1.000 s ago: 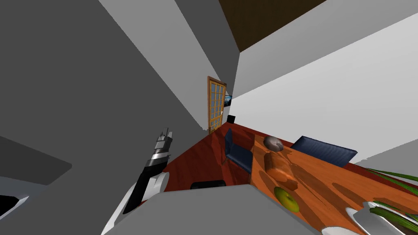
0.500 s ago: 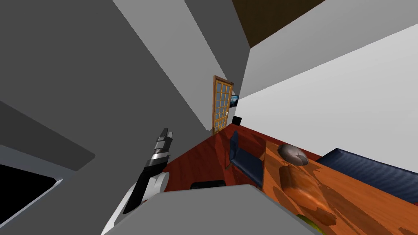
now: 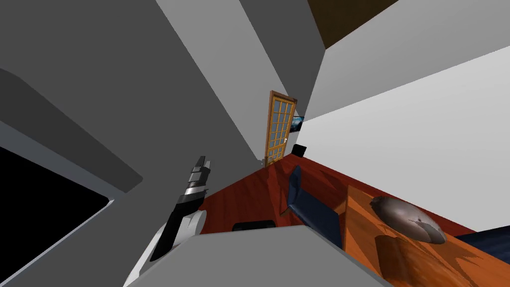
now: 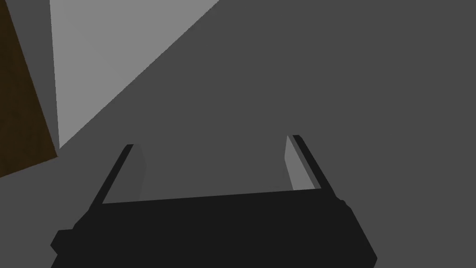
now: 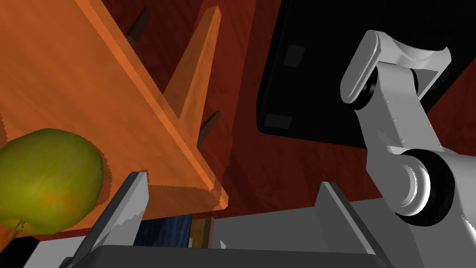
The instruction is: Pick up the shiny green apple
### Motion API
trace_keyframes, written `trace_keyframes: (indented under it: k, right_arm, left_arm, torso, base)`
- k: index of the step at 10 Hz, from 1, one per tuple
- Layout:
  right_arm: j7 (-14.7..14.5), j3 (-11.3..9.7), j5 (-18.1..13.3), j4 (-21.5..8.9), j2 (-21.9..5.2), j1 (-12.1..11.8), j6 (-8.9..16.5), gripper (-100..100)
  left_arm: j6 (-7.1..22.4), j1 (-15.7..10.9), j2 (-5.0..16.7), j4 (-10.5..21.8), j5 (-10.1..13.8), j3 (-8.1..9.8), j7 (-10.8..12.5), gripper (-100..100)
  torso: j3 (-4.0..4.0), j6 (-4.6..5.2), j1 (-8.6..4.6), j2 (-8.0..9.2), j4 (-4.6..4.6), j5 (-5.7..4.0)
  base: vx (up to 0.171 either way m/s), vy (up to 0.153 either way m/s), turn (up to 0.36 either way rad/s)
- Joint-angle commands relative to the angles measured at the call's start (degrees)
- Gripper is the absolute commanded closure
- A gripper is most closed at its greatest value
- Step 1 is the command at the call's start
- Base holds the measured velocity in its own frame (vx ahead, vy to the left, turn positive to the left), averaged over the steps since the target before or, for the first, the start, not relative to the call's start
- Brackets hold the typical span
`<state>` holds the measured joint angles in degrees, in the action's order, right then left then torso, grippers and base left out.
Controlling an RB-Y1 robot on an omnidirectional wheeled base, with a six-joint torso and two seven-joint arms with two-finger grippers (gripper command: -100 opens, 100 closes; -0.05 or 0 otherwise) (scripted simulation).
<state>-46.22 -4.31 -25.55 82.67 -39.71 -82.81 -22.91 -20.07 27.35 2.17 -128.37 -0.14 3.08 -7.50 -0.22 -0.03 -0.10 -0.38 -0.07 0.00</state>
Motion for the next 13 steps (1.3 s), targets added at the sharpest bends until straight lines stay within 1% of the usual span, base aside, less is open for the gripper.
trace_keyframes:
  k: [1, 4, 7, 10, 11, 12, 13]
  right_arm:
    - [-2.81, -0.06, -0.70, -2.80, -1.85, -0.97, -0.46, -100]
    - [-7.39, -0.83, -2.08, -7.11, -3.38, -1.10, -0.69, -100]
    - [-10.97, -1.40, -2.98, -10.31, -4.23, -0.71, -0.93, -100]
    - [-13.57, -1.76, -3.51, -12.53, -4.63, -0.02, -1.13, -100]
    - [-13.04, -1.74, -3.46, -12.44, -4.32, 0.08, -1.11, -100]
    - [-13.28, -1.73, -3.47, -12.60, -4.34, 0.14, -1.24, 0]
    - [-12.85, -2.70, -3.90, -13.83, -3.64, 2.05, -0.59, -100]
  left_arm:
    - [0.00, 0.00, 0.00, 0.00, 0.00, 0.00, 0.00, 0]
    - [0.00, 0.00, 0.00, 0.00, 0.00, 0.00, 0.00, 0]
    - [0.00, 0.01, 0.00, 0.00, 0.00, 0.01, 0.00, 0]
    - [0.00, 0.00, 0.00, 0.00, 0.00, 0.01, 0.00, 0]
    - [0.00, 0.00, 0.00, 0.00, 0.00, 0.01, 0.00, 0]
    - [0.00, 0.01, 0.00, 0.00, 0.00, 0.01, 0.00, 0]
    - [0.00, 0.01, 0.00, 0.00, 0.00, 0.01, 0.00, 0]
  torso:
    - [0.00, 0.00, 0.00, 0.00, 0.00, 0.00]
    - [0.05, 0.02, -0.03, 0.09, 0.02, -0.01]
    - [0.03, 0.04, -0.04, 0.07, 0.02, -0.02]
    - [0.13, 0.06, 0.06, 0.23, 0.06, 0.00]
    - [0.14, 0.06, 0.06, 0.25, 0.06, 0.00]
    - [0.17, 0.11, 0.19, 0.31, 0.08, 0.02]
    - [0.20, 0.11, 0.30, 0.36, 0.09, 0.05]
  base:
    - [0.125, -0.086, 0.326]
    - [0.088, -0.071, 0.301]
    - [0.079, -0.075, 0.230]
    - [0.038, -0.064, 0.171]
    - [0.015, -0.033, 0.042]
    - [0.003, -0.007, -0.004]
    - [-0.016, -0.013, 0.051]
